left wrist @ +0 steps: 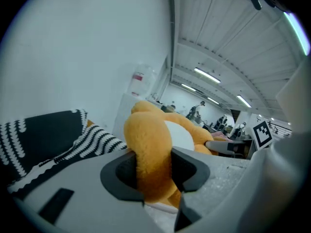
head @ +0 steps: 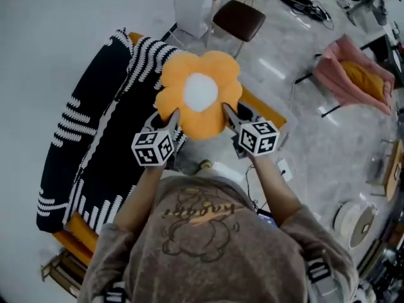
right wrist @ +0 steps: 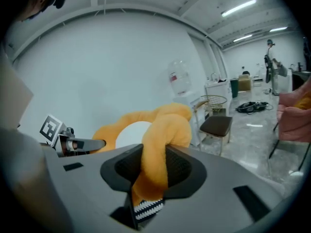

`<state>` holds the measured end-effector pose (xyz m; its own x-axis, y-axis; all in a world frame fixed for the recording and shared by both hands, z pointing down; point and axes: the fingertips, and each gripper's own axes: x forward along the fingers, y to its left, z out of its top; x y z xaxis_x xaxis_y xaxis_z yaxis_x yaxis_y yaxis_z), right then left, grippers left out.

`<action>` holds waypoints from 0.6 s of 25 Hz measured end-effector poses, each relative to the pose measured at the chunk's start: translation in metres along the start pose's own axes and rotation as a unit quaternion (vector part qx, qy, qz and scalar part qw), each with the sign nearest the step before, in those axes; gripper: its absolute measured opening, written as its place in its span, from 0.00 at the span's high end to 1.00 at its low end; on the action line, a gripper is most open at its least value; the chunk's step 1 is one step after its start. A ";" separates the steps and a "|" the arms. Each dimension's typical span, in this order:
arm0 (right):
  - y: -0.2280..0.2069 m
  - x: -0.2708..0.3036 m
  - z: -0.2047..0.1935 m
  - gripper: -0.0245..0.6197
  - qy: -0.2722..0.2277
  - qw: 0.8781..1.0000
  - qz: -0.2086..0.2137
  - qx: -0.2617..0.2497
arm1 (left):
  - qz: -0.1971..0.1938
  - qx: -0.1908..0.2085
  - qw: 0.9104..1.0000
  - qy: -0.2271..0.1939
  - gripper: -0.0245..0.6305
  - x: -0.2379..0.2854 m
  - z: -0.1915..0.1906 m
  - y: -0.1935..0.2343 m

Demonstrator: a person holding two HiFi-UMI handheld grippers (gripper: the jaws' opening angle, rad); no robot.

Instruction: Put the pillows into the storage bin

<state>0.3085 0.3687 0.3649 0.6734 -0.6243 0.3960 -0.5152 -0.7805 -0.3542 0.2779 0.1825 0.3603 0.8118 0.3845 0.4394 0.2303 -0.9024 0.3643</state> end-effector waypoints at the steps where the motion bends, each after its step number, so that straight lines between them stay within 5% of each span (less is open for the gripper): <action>1: -0.022 -0.019 -0.001 0.78 -0.007 1.000 -0.018 0.009 | -0.019 0.010 1.000 0.010 0.75 0.017 -0.003 -0.023; 9: -0.147 -0.084 -0.024 0.78 -0.041 0.987 -0.127 0.089 | -0.120 0.074 0.987 0.082 0.75 0.137 -0.025 -0.121; 15: -0.231 -0.093 -0.038 0.78 -0.040 0.965 -0.213 0.146 | -0.183 0.092 0.966 0.155 0.75 0.242 -0.046 -0.162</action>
<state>0.3448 0.6057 0.4420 0.8359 -0.2345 0.4963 -0.0180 -0.9154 -0.4021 0.4125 0.4309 0.4456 0.4641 0.6987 0.5444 0.5864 -0.7030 0.4024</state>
